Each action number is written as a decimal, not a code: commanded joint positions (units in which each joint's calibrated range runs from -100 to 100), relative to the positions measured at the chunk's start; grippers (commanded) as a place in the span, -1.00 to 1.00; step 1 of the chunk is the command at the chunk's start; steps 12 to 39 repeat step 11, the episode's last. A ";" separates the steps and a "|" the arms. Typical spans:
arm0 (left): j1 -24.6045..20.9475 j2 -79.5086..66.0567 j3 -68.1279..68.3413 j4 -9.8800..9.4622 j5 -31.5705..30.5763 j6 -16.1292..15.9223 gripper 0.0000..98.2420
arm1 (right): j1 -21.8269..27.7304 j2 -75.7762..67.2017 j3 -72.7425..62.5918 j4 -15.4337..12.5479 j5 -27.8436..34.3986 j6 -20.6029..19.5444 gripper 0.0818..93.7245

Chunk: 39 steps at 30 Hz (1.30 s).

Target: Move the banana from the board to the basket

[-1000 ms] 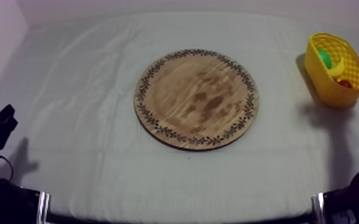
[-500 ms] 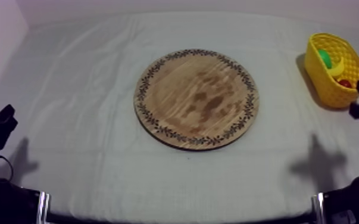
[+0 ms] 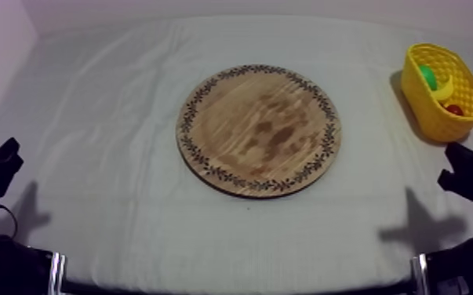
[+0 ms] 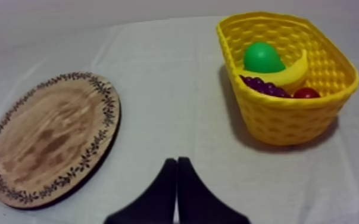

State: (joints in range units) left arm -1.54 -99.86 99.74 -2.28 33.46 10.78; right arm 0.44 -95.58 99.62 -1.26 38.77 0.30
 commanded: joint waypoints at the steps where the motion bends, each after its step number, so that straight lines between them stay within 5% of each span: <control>1: -0.02 0.03 0.04 0.01 0.00 -0.01 -1.00 | -0.07 -0.06 0.02 0.17 -0.42 3.14 -0.99; 9: -0.02 0.03 0.04 0.01 0.00 -0.01 -1.00 | -0.20 -0.09 0.15 0.21 -0.69 11.68 -0.99; 39: -0.02 0.03 0.04 0.01 0.00 -0.01 -1.00 | -0.21 -0.09 0.16 0.21 -0.70 11.85 -0.99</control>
